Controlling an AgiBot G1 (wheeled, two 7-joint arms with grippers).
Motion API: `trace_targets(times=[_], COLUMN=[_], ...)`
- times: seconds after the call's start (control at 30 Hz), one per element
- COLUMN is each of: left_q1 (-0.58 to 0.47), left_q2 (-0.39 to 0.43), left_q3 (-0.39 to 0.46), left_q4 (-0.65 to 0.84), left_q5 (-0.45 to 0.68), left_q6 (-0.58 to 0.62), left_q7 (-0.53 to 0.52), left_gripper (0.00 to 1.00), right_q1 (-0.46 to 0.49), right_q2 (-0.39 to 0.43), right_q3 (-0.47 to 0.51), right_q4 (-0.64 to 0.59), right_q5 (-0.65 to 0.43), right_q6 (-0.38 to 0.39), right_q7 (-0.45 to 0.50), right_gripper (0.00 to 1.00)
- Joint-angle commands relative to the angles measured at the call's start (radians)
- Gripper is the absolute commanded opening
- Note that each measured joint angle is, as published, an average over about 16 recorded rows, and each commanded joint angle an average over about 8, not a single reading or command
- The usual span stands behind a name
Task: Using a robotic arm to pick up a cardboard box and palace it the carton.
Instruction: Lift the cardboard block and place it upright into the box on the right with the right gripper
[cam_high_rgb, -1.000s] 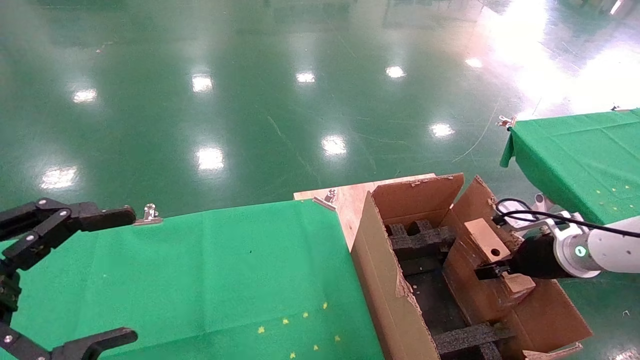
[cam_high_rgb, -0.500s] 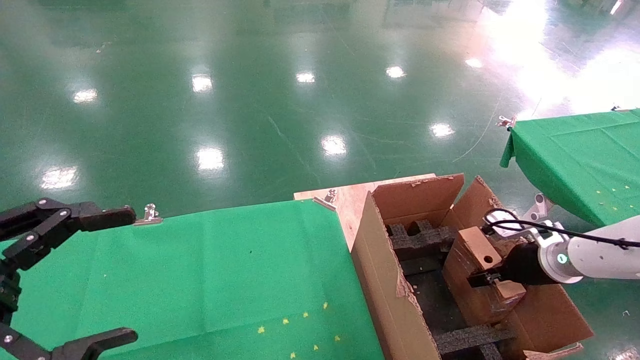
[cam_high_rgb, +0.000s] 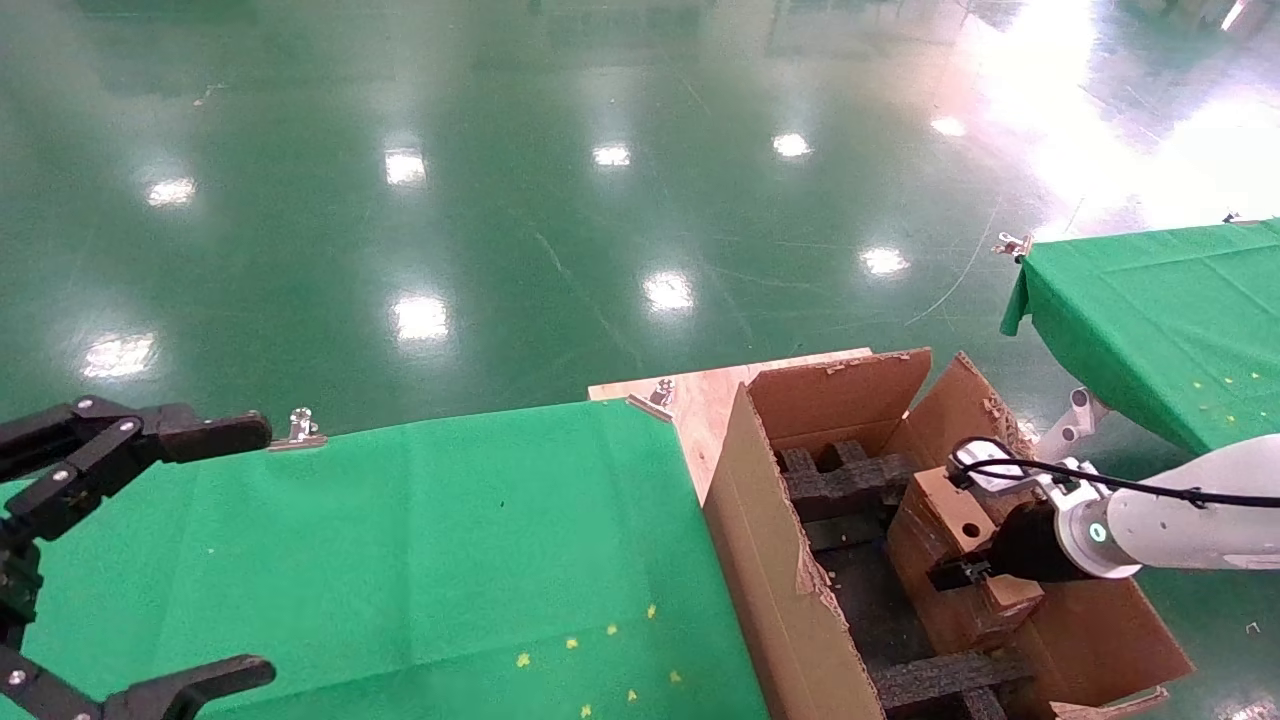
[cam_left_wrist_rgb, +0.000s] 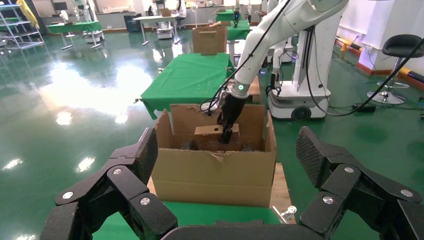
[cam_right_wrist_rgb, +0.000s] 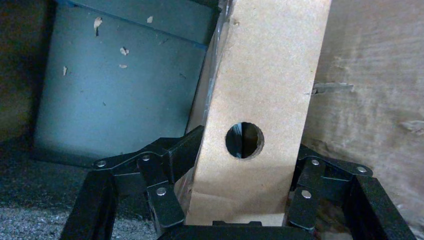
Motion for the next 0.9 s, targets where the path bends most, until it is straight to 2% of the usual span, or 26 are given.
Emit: trace_targets(times=[0.03,0.23,0.27,0.9], left_q1=[0.0,0.0,0.0,0.0], left_q2=[0.0,0.0,0.0,0.0], left_q3=[0.0,0.0,0.0,0.0], left_q4=[0.0,0.0,0.0,0.001], left_q5=[0.0,0.0,0.0,0.0], left_q6=[0.0,0.0,0.0,0.0], left_q7=[0.0,0.0,0.0,0.0], left_gripper=[1.0,1.0,1.0,1.0], right_q1=[-0.01,-0.022,-0.023,0.009], right_q2=[-0.006,-0.013,-0.014,-0.002], right_q3=[0.005,0.015,0.016,0.014], right_q4=[-0.013,-0.025,-0.026,-0.021], right_q5=[0.011,0.028,0.03,0.011], right_q6=[-0.003,-0.009,-0.01,-0.011], right_q7=[-0.016,-0.037,-0.039,-0.039], right_gripper=[0.17,0.92,1.0,1.0])
